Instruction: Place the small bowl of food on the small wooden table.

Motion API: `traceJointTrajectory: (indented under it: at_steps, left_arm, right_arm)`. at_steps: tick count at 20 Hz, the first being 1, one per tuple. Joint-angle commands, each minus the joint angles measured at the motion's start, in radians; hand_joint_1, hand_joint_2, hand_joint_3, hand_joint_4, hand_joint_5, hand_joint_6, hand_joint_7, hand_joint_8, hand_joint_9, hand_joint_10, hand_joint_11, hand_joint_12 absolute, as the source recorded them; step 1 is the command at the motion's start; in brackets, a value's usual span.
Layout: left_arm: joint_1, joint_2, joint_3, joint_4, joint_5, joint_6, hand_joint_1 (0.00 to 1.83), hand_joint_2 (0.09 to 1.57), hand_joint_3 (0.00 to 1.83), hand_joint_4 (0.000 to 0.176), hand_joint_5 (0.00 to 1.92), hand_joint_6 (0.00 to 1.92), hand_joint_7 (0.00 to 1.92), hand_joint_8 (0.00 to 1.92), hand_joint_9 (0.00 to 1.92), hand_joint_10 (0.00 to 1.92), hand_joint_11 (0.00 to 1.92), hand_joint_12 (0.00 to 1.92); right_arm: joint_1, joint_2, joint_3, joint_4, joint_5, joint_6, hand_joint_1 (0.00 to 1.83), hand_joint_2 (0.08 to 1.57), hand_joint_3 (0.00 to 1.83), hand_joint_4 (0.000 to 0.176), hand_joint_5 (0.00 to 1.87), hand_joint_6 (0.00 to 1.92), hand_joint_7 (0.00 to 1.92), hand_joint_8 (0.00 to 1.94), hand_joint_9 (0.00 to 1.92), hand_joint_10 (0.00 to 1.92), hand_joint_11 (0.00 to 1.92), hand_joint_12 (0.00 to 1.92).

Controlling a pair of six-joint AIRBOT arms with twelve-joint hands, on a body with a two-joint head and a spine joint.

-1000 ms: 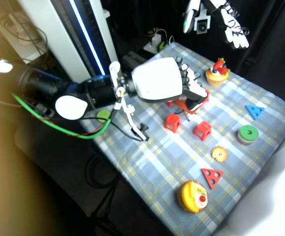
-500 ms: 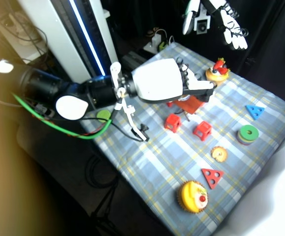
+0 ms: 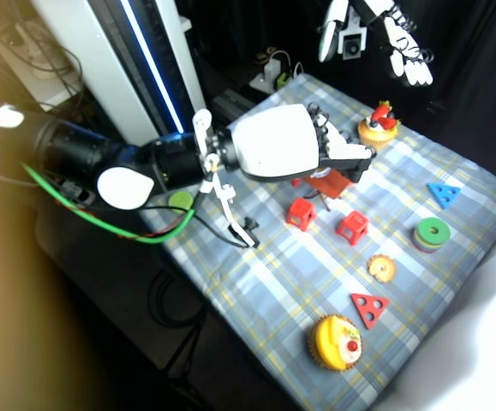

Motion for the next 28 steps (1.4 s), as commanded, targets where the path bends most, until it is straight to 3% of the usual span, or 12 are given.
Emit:
traceJointTrajectory:
  at_steps: [1,11,14,16,18,19,21,22,25,26,27,28]
  left_arm:
    - [-0.012,-0.004,0.007,0.013,-0.120,-0.004,0.55,0.97,0.00,0.176,0.19,0.01,0.15,0.00,0.07,0.00,0.02,0.01]
    - [-0.013,-0.001,0.004,0.000,-0.159,-0.007,0.57,0.96,0.00,0.176,0.22,0.01,0.12,0.00,0.06,0.00,0.02,0.02]
    - [-0.012,0.009,0.004,-0.013,-0.229,-0.049,0.60,0.94,0.00,0.176,0.21,0.00,0.14,0.01,0.10,0.02,0.05,0.04]
    - [-0.007,0.014,0.003,-0.016,-0.291,-0.085,0.56,0.94,0.00,0.176,0.17,0.00,0.18,0.01,0.10,0.01,0.02,0.03]
    - [0.013,0.020,-0.002,-0.013,-0.357,-0.140,0.57,0.94,0.00,0.176,0.17,0.00,0.18,0.00,0.08,0.00,0.00,0.01]
    - [0.031,0.023,-0.005,-0.003,-0.403,-0.189,0.59,0.94,0.00,0.176,0.21,0.01,0.18,0.00,0.08,0.00,0.00,0.00]
    - [0.062,0.022,0.000,0.016,-0.481,-0.297,0.60,0.94,0.00,0.163,0.21,0.01,0.17,0.00,0.08,0.00,0.00,0.00]
    - [0.073,0.014,0.010,0.021,-0.501,-0.352,0.60,0.95,0.01,0.119,0.22,0.01,0.15,0.00,0.08,0.00,0.02,0.01]
    - [0.091,-0.024,0.061,0.031,-0.563,-0.542,0.63,0.84,0.00,0.159,0.13,0.00,0.04,0.00,0.01,0.00,0.04,0.03]
    - [0.095,-0.035,0.077,0.033,-0.589,-0.596,0.61,0.89,0.01,0.147,0.04,0.00,0.01,0.00,0.00,0.00,0.05,0.03]
    - [0.100,-0.038,0.085,0.033,-0.615,-0.630,0.66,0.90,0.02,0.169,0.02,0.00,0.01,0.00,0.00,0.00,0.04,0.03]
    - [0.107,-0.038,0.090,0.033,-0.647,-0.656,0.65,0.93,0.00,0.140,0.01,0.00,0.02,0.01,0.03,0.00,0.01,0.22]
  right_arm:
    - [0.017,0.002,0.003,0.027,0.108,0.001,1.10,0.95,0.00,0.062,0.79,0.06,0.52,0.00,0.57,0.00,0.13,1.28]
    - [0.017,0.037,-0.028,0.035,0.141,0.020,1.07,0.92,0.00,0.112,0.55,0.00,0.29,0.00,0.31,0.01,0.00,1.03]
    - [0.006,0.145,-0.075,0.088,0.234,0.020,0.82,0.94,0.00,0.066,0.34,0.00,0.27,0.00,0.26,0.00,0.00,0.81]
    - [-0.082,0.215,-0.106,0.185,0.356,0.020,0.72,0.94,0.00,0.072,0.25,0.01,0.25,0.00,0.22,0.00,0.00,0.53]
    - [-0.195,0.270,-0.142,0.294,0.493,0.013,1.00,0.94,0.00,0.087,0.21,0.00,0.21,0.00,0.17,0.00,0.00,0.36]
    - [-0.275,0.296,-0.172,0.361,0.584,-0.003,0.91,0.96,0.00,0.090,0.21,0.00,0.21,0.00,0.19,0.00,0.00,0.46]
    - [-0.406,0.325,-0.222,0.468,0.735,-0.030,0.85,0.98,0.00,0.058,0.22,0.00,0.23,0.01,0.17,0.01,0.00,0.34]
    - [-0.466,0.325,-0.236,0.515,0.801,-0.034,0.89,0.96,0.00,0.043,0.23,0.00,0.26,0.01,0.22,0.02,0.00,0.35]
    - [-0.667,0.314,-0.270,0.676,0.941,-0.033,0.83,1.00,0.00,0.038,0.18,0.00,0.21,0.00,0.29,0.00,0.00,0.61]
    - [-0.722,0.316,-0.276,0.718,0.983,-0.018,0.77,0.95,0.00,0.051,0.18,0.00,0.23,0.00,0.30,0.00,0.00,0.69]
    - [-0.754,0.319,-0.280,0.739,1.029,-0.006,0.78,0.94,0.00,0.043,0.17,0.00,0.24,0.01,0.31,0.01,0.00,0.71]
    - [-0.764,0.332,-0.291,0.742,1.051,-0.005,0.76,0.98,0.00,0.000,0.19,0.00,0.28,0.01,0.33,0.01,0.00,0.76]
